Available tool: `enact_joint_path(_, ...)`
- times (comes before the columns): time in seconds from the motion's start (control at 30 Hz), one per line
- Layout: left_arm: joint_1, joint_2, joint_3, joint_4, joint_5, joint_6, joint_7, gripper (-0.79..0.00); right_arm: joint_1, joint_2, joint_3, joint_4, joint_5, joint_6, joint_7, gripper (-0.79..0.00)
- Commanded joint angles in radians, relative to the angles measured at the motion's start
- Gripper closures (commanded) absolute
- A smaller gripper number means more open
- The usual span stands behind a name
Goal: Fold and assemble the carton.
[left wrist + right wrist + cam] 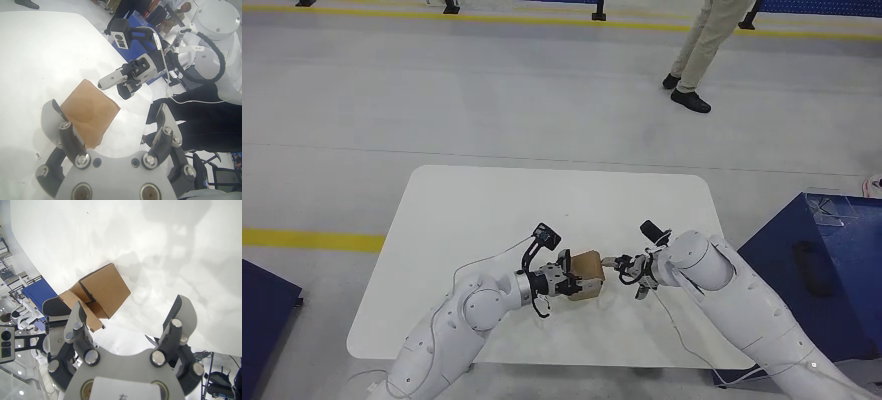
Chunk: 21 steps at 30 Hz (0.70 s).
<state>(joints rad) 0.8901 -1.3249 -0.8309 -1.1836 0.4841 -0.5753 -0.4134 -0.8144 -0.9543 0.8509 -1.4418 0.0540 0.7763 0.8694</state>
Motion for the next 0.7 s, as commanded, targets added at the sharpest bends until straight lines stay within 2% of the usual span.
enact_joint_path(0.0, 0.001, -0.001, -0.001, 0.0, 0.003, 0.001, 0.001, -0.785, -0.001, -0.001, 0.0, -0.003, 0.005, -0.013, 0.001, -0.785)
enact_joint_path(0.67, 0.003, -0.012, 0.002, 0.007, 0.001, 0.001, -0.004, -0.785, -0.004, -0.016, -0.015, -0.001, -0.006, -0.032, -0.013, -0.785)
